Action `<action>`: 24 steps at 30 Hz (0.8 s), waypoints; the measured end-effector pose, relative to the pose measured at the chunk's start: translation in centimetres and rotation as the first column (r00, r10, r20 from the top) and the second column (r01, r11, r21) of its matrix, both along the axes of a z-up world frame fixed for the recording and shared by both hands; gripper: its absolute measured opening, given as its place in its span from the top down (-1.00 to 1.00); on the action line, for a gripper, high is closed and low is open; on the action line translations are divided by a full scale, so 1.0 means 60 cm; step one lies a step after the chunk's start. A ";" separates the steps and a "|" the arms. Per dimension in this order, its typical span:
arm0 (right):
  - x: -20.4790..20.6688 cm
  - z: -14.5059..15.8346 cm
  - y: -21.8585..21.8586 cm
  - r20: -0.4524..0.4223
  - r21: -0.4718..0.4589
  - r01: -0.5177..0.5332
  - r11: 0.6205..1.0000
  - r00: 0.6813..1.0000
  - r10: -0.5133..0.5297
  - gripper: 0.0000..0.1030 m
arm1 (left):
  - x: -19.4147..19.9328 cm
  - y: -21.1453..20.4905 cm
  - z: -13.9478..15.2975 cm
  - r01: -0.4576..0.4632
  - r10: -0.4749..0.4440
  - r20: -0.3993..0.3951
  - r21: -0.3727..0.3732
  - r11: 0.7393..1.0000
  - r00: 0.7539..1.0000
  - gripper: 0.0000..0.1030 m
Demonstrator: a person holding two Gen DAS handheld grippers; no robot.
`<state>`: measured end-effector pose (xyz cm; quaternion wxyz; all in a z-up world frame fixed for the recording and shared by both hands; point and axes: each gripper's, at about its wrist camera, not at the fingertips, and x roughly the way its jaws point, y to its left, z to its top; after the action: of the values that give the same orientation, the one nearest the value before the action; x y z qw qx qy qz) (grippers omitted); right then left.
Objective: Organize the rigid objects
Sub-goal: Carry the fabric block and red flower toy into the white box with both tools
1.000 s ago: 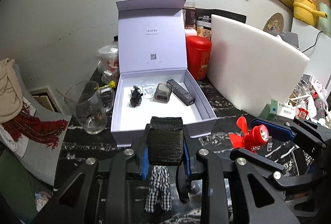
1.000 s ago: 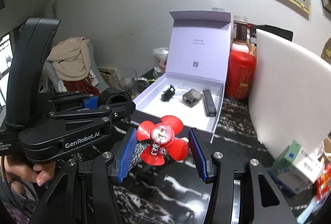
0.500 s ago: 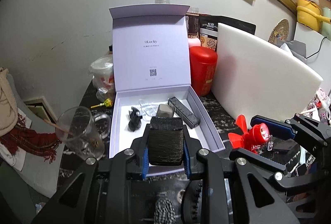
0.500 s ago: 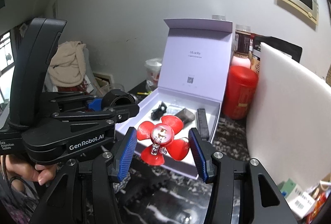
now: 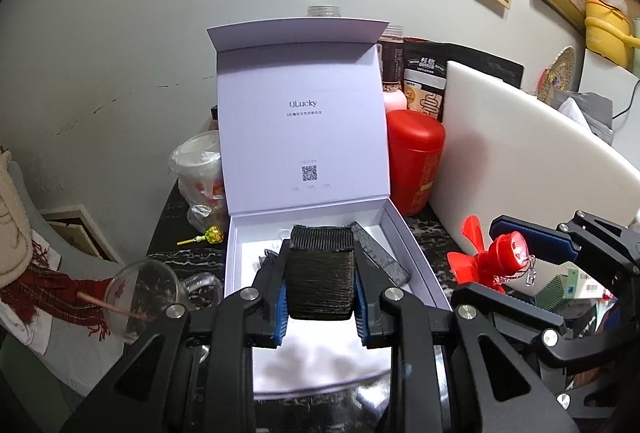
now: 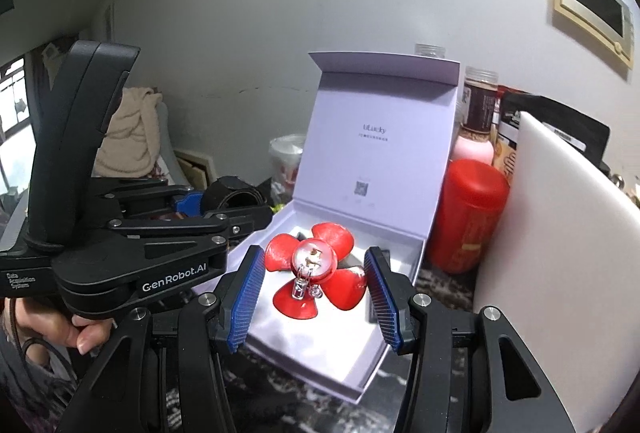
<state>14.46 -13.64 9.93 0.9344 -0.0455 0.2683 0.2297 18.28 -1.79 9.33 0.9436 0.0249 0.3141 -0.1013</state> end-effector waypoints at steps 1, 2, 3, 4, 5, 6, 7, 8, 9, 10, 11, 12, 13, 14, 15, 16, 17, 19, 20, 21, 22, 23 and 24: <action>0.008 -0.001 0.000 0.000 -0.003 0.001 1.000 1.000 -0.001 0.01 | 0.008 0.002 -0.002 -0.002 0.002 -0.003 -0.003 1.000 1.000 0.51; 0.014 -0.002 -0.001 0.000 -0.003 0.001 1.000 1.000 -0.001 0.01 | 0.015 0.003 -0.003 -0.006 0.006 -0.004 -0.003 1.000 1.000 0.51; 0.020 -0.003 -0.002 -0.001 -0.002 0.002 1.000 1.000 -0.002 0.01 | 0.021 0.005 -0.003 -0.009 0.009 -0.004 -0.002 1.000 1.000 0.51; 0.026 -0.004 -0.002 -0.002 -0.002 0.003 1.000 1.000 -0.003 0.01 | 0.028 0.006 -0.004 -0.013 0.013 -0.004 -0.001 1.000 1.000 0.51; 0.034 -0.005 -0.003 -0.002 -0.001 0.005 1.000 1.000 -0.005 0.01 | 0.034 0.008 -0.005 -0.015 0.015 -0.004 0.000 1.000 1.000 0.51; 0.038 -0.006 -0.004 -0.002 -0.001 0.007 1.000 1.000 -0.007 0.01 | 0.039 0.008 -0.006 -0.017 0.017 -0.004 0.001 1.000 1.000 0.51; 0.045 -0.006 -0.004 -0.002 -0.002 0.009 1.000 1.000 -0.009 0.01 | 0.046 0.009 -0.007 -0.019 0.019 -0.005 0.001 1.000 1.000 0.51; 0.052 -0.007 -0.005 -0.002 -0.003 0.011 1.000 1.000 -0.011 0.01 | 0.051 0.010 -0.009 -0.019 0.019 -0.006 0.002 1.000 1.000 0.51; 0.058 -0.008 -0.006 -0.003 -0.004 0.014 1.000 1.000 -0.014 0.01 | 0.057 0.010 -0.010 -0.019 0.019 -0.007 0.002 1.000 1.000 0.51; 0.066 -0.009 -0.006 -0.002 -0.006 0.016 1.000 1.000 -0.016 0.01 | 0.061 0.010 -0.011 -0.019 0.019 -0.008 0.002 1.000 1.000 0.51; 0.071 -0.009 -0.006 -0.001 -0.007 0.018 1.000 1.000 -0.018 0.01 | 0.067 0.009 -0.013 -0.017 0.017 -0.010 -0.001 1.000 1.000 0.51; 0.075 -0.009 -0.006 0.002 -0.008 0.020 1.000 1.000 -0.020 0.01 | 0.072 0.008 -0.015 -0.013 0.013 -0.015 -0.005 1.000 1.000 0.51; 0.079 -0.009 -0.006 0.006 -0.008 0.021 1.000 1.000 -0.021 0.01 | 0.079 0.006 -0.018 -0.007 0.007 -0.021 -0.009 1.000 1.000 0.51; 0.085 -0.009 -0.007 0.011 -0.008 0.021 1.000 1.000 -0.021 0.01 | 0.084 0.005 -0.020 -0.006 0.005 -0.023 -0.008 1.000 1.000 0.51; 0.089 -0.009 -0.007 0.012 -0.009 0.023 1.000 1.000 -0.023 0.01 | 0.090 0.003 -0.023 -0.005 0.005 -0.023 -0.006 1.000 1.000 0.51; 0.095 -0.010 -0.007 0.014 -0.012 0.028 1.000 1.000 -0.028 0.01 | 0.097 0.001 -0.026 -0.005 0.005 -0.023 -0.004 1.000 1.000 0.51; 0.101 -0.010 -0.008 0.015 -0.015 0.031 0.999 0.999 -0.031 0.01 | 0.102 0.000 -0.028 -0.007 0.007 -0.024 -0.003 1.000 1.000 0.51; 0.112 -0.010 -0.010 0.025 -0.025 0.042 0.999 0.999 -0.041 0.01 | 0.114 -0.002 -0.033 -0.008 0.008 -0.026 -0.006 1.000 1.000 0.51; 0.117 -0.011 -0.011 0.026 -0.024 0.042 0.999 0.999 -0.041 0.01 | 0.118 -0.002 -0.034 -0.008 0.008 -0.027 -0.009 1.000 1.000 0.51; 0.121 -0.011 -0.012 0.023 -0.022 0.041 0.999 0.999 -0.041 0.01 | 0.123 -0.002 -0.036 -0.012 0.012 -0.026 -0.015 1.000 1.000 0.51; 0.129 -0.013 -0.013 0.020 -0.021 0.042 0.999 0.999 -0.042 0.01 | 0.128 -0.002 -0.038 -0.015 0.014 -0.028 -0.015 1.000 1.000 0.51; 0.134 -0.015 -0.013 0.018 -0.023 0.044 0.999 0.999 -0.043 0.01 | 0.133 -0.003 -0.041 -0.015 0.015 -0.028 -0.015 1.000 0.999 0.51; 0.139 -0.016 -0.014 0.017 -0.025 0.045 0.999 0.999 -0.045 0.01 | 0.137 -0.004 -0.043 -0.018 0.017 -0.029 -0.017 1.000 0.999 0.51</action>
<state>22.78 -14.46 8.94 0.9408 -0.0529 0.2646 0.2049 26.51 -2.02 6.77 0.9400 0.0126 0.3272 -0.0961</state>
